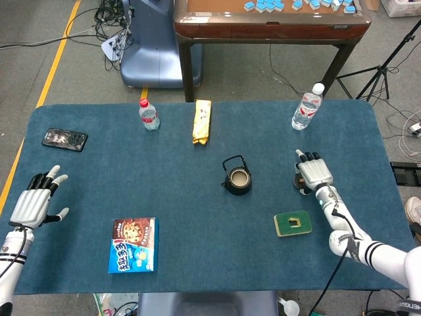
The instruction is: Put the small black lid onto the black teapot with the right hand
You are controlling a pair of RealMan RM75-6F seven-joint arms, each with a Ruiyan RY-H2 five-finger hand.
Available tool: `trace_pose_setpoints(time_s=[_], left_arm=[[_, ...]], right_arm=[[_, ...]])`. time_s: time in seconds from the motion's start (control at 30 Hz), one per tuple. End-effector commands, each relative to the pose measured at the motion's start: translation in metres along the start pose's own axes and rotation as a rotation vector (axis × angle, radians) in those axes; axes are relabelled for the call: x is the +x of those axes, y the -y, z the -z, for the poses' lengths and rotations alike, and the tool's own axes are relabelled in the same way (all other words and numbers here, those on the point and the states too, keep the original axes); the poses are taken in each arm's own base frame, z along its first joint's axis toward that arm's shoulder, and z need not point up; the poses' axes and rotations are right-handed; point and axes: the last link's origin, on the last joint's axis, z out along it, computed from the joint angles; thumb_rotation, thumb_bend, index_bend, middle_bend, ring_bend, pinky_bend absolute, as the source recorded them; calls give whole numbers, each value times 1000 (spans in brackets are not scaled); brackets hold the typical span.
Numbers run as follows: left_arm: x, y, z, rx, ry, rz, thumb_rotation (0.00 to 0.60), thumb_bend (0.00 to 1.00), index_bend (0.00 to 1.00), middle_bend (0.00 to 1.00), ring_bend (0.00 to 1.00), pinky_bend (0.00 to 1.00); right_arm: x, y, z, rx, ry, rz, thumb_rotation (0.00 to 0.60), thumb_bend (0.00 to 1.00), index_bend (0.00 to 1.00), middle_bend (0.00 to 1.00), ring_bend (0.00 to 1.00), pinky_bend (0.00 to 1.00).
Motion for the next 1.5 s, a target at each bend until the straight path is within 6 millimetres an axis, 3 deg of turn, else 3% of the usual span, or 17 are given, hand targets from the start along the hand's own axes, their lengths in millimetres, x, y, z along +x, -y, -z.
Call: trace_pose_setpoints(time_s=[0.03, 0.33, 0.77, 1.5], left_arm=[[0, 1, 0, 3, 0, 4, 600, 258, 156, 0, 0, 0], [8, 5, 0, 16, -11, 3, 600, 258, 156, 0, 0, 0], [13, 15, 1, 39, -13, -2, 600, 258, 156, 0, 0, 0], [13, 41, 11, 71, -12, 26, 600, 258, 156, 0, 0, 0]], right_arm=[[8, 1, 3, 2, -17, 6, 600, 219, 396, 0, 0, 0], [31, 12, 11, 26, -55, 6, 600, 218, 396, 0, 0, 0], [72, 50, 20, 89, -108, 22, 600, 218, 396, 0, 0, 0], [97, 117, 23, 174, -140, 48, 600, 218, 396, 0, 0, 0]])
